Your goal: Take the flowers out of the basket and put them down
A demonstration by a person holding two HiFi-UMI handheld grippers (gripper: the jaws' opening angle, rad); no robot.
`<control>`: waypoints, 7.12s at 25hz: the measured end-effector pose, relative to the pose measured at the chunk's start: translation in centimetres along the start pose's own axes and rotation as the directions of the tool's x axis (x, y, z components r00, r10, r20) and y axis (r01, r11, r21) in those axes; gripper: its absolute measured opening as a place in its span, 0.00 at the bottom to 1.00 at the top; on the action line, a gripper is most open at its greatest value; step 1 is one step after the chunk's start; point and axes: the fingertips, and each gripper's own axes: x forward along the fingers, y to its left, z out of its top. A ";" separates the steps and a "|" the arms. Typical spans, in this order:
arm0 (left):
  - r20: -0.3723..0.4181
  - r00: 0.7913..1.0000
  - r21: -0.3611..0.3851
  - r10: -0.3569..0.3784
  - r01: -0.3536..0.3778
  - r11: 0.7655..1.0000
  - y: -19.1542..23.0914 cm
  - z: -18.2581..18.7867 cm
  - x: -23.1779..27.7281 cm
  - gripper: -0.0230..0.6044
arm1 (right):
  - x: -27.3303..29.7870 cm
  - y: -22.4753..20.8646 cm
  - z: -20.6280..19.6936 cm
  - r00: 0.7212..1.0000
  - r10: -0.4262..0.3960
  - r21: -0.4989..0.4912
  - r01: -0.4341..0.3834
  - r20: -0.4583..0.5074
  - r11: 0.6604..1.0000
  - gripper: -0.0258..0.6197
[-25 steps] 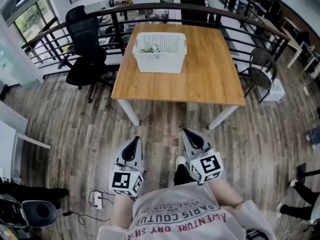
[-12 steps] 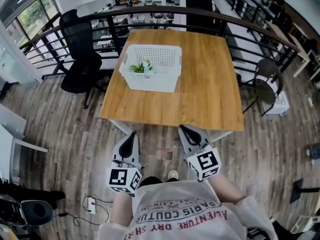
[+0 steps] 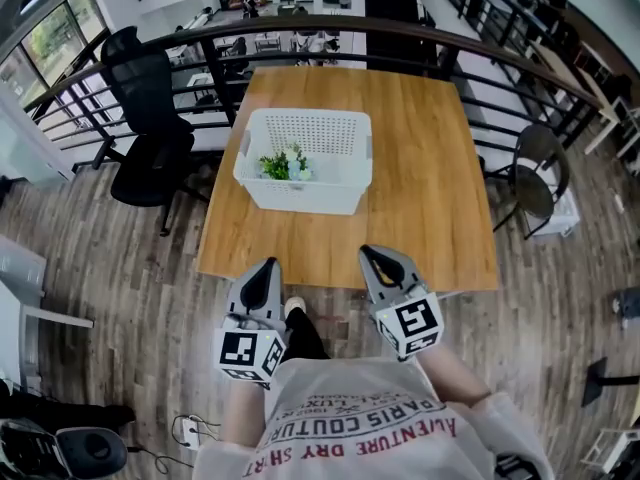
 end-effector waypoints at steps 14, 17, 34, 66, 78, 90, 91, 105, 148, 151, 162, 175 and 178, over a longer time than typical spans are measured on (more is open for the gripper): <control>-0.014 0.987 0.008 -0.157 0.157 0.988 16.0 3.7 14.1 0.05 | 18.6 -3.7 5.1 0.996 -0.075 0.090 0.080 -0.055 0.993 0.09; -0.030 0.989 -0.003 -0.146 0.146 0.989 18.3 3.2 15.9 0.05 | 21.2 -4.5 5.1 0.995 -0.061 0.118 0.070 -0.078 0.991 0.09; -0.073 0.991 -0.088 -0.109 0.102 0.991 20.2 0.7 21.4 0.05 | 31.3 -7.6 -4.7 0.740 0.329 -0.057 -0.442 -0.586 0.895 0.69; -0.242 0.968 -0.165 -0.070 0.030 0.986 23.5 -5.2 23.0 0.05 | 39.1 -2.8 -20.5 0.557 0.406 0.052 -0.543 -0.725 0.838 0.83; -0.251 0.963 -0.183 -0.095 0.050 0.982 23.3 -5.6 23.0 0.05 | 40.8 -2.3 -20.2 0.596 0.383 0.014 -0.529 -0.706 0.849 0.78; -0.260 0.961 -0.151 -0.095 0.057 0.987 23.9 -5.2 22.7 0.05 | 40.1 -3.4 -18.3 0.591 0.360 0.005 -0.516 -0.722 0.857 0.78; -0.253 0.963 -0.146 -0.092 0.057 0.988 24.1 -4.8 22.7 0.05 | 40.0 -3.8 -17.6 0.600 0.357 0.005 -0.507 -0.716 0.862 0.78; -0.158 0.982 -0.095 -0.104 0.090 0.991 23.6 -0.4 22.6 0.05 | 35.5 -8.3 -4.9 0.798 0.241 -0.045 -0.317 -0.552 0.947 0.78; -0.254 0.935 -0.095 -0.247 0.230 0.969 -13.0 -10.7 28.0 0.05 | 7.0 -30.2 -27.3 0.802 -0.030 0.119 0.125 -0.596 0.985 0.78; -0.263 0.934 -0.117 -0.241 0.218 0.969 -12.6 -11.2 27.9 0.05 | 7.5 -29.5 -28.3 0.805 -0.017 0.122 0.110 -0.593 0.986 0.78; -0.284 0.928 -0.123 -0.243 0.216 0.969 -12.4 -11.8 27.8 0.05 | 8.0 -29.8 -28.3 0.846 -0.056 0.133 0.149 -0.530 0.980 0.78; -0.223 0.923 -0.103 -0.313 0.297 0.949 -10.7 -7.9 27.8 0.05 | 3.1 -28.7 -16.1 0.897 -0.250 0.074 0.296 -0.366 0.952 0.78; -0.207 0.922 -0.084 -0.327 0.317 0.945 -9.7 -6.6 27.4 0.05 | 3.1 -28.3 -10.9 0.925 -0.262 0.146 0.310 -0.275 0.939 0.77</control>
